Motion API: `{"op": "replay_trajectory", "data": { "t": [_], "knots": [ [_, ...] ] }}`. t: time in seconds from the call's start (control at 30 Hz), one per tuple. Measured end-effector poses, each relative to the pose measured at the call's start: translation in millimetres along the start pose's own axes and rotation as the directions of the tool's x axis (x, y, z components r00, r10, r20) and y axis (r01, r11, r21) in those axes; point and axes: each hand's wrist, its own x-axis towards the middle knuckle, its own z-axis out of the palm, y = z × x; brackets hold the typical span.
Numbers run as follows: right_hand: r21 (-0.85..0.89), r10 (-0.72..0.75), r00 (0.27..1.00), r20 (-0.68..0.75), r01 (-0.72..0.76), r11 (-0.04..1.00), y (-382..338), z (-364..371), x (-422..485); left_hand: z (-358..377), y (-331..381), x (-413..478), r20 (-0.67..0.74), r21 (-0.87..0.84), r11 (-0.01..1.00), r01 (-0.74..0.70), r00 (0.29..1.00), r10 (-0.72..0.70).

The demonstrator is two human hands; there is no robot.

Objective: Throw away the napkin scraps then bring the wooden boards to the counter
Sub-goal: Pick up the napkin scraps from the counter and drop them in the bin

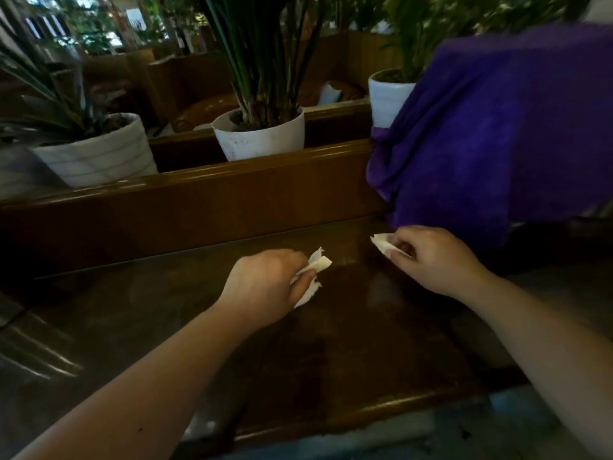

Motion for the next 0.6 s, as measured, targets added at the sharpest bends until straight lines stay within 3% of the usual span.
{"op": "replay_trajectory", "data": {
  "t": [0.23, 0.6],
  "knots": [
    [0.156, 0.19, 0.976, -0.103, -0.173, 0.973, -35, -16, -113, -6, 33, -44, 0.028, -0.133, 0.988, -0.073, 0.997, 0.077],
    [0.135, 0.441, 0.895, -0.064, -0.431, 0.892, -31, -6, -298, 49, 134, -86, 0.011, -0.303, 0.915, -0.268, 0.959, 0.284]
  ]
}}
